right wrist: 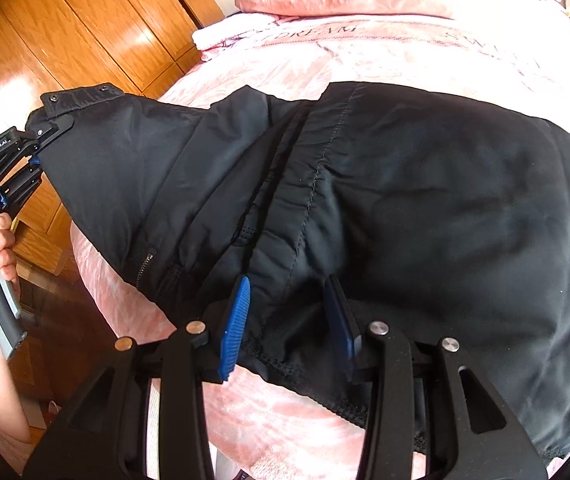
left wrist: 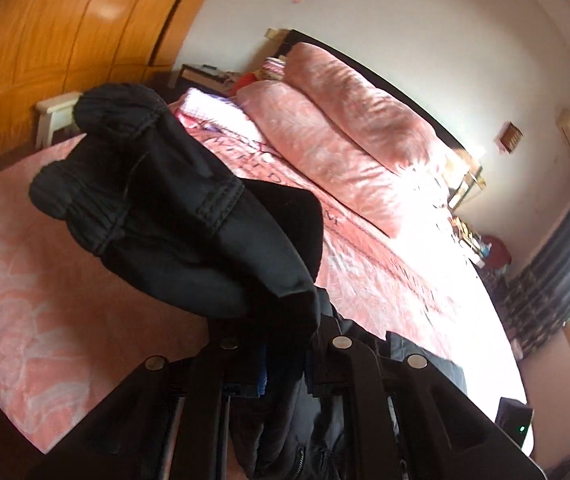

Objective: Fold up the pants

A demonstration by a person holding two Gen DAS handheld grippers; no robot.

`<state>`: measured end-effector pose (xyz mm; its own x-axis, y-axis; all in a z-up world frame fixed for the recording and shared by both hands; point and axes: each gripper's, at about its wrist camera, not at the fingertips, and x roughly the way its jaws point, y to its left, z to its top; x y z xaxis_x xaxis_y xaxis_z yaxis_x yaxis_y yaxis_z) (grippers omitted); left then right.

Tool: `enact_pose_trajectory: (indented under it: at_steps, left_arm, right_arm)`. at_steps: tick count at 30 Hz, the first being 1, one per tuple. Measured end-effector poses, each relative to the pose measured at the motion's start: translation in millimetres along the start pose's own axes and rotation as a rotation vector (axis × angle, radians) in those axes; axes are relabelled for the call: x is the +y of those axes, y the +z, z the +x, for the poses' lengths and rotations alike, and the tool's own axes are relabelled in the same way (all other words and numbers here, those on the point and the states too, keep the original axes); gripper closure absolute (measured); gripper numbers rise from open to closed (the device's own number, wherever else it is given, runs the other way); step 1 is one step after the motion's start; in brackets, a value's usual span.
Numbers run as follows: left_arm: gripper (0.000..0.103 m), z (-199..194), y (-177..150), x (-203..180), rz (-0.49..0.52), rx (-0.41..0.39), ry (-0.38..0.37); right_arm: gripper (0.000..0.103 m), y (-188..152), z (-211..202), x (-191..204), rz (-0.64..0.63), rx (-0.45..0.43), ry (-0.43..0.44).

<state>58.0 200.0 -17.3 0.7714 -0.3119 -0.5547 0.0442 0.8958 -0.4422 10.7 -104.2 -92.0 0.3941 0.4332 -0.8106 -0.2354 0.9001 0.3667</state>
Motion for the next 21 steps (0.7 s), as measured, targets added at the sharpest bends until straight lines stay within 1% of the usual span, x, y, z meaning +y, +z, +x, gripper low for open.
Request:
enact_pose_trajectory:
  at_steps: [2,5,9,11,16,18,21]
  left_arm:
    - [0.09,5.2,-6.9,-26.6,0.109,0.027,-0.001]
    - [0.088,13.7,-26.4,-63.8,0.274,0.09,-0.001]
    - [0.085,30.2,-57.2,-106.2,0.499,0.175,0.018]
    - [0.082,38.7,-70.1,-119.9,0.569,0.216,0.021]
    - [0.08,58.1,-100.3,-153.0,0.771,0.306,0.049]
    - [0.079,64.4,-109.1,-161.2,0.816,0.346,0.05]
    - [0.075,71.0,-119.2,-167.8,0.852,0.407,0.023]
  right_arm:
    - [0.063,-0.5,-10.4,0.5,0.002,-0.021,0.012]
    - [0.063,-1.1,-26.7,0.7,0.005,-0.055,0.016]
    - [0.06,-3.7,-43.3,-6.9,0.018,-0.084,-0.013]
    - [0.059,-6.5,-49.7,-15.1,0.035,-0.092,-0.036]
    - [0.059,-14.2,-60.2,-43.0,0.118,-0.098,-0.059]
    - [0.059,-17.6,-64.4,-51.4,0.139,-0.105,-0.068]
    - [0.057,-21.3,-69.6,-61.3,0.165,-0.116,-0.074]
